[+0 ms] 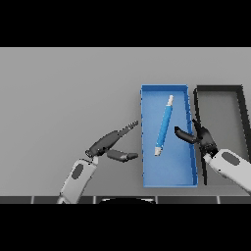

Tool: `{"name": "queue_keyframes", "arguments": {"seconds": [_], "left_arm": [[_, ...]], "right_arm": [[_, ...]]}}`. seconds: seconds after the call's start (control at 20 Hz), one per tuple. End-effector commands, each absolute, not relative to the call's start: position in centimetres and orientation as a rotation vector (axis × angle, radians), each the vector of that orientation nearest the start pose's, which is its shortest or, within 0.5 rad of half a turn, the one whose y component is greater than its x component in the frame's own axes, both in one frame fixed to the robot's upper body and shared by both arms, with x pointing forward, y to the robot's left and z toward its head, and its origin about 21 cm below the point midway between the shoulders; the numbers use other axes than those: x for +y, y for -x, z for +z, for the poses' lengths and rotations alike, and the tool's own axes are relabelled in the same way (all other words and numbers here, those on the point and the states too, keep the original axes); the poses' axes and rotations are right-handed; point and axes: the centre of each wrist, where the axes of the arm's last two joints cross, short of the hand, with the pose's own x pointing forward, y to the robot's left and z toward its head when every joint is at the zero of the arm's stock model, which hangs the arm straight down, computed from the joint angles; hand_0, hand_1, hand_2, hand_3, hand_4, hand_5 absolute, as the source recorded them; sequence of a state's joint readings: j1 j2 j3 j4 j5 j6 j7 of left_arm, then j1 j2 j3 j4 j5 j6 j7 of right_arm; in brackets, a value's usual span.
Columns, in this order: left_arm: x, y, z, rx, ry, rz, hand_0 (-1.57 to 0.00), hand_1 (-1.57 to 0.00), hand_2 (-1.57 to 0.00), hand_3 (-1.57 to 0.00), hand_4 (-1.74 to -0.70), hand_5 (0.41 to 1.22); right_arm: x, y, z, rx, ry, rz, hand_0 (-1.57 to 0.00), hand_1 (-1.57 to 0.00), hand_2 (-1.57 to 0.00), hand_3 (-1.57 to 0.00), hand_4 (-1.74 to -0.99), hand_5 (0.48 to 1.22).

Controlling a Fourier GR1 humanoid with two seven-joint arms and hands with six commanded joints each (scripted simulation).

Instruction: Pick up the blue pipe and place it into the blue bin.

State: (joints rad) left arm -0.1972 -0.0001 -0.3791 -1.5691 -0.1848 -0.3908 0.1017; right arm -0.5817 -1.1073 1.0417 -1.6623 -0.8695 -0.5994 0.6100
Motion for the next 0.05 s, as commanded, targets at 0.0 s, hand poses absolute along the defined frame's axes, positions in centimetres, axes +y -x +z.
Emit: {"name": "queue_keyframes", "arguments": {"seconds": [0.0], "left_arm": [[11.64, -26.59, 4.31, -1.549, 0.416, -0.878, 0.00, 0.00, 0.00, 0.00, -0.88, 0.431]], "right_arm": [[-26.30, -26.11, 9.63, -0.787, 0.341, 0.401, -0.01, -0.01, -0.01, 0.00, -1.022, 0.643]]}}
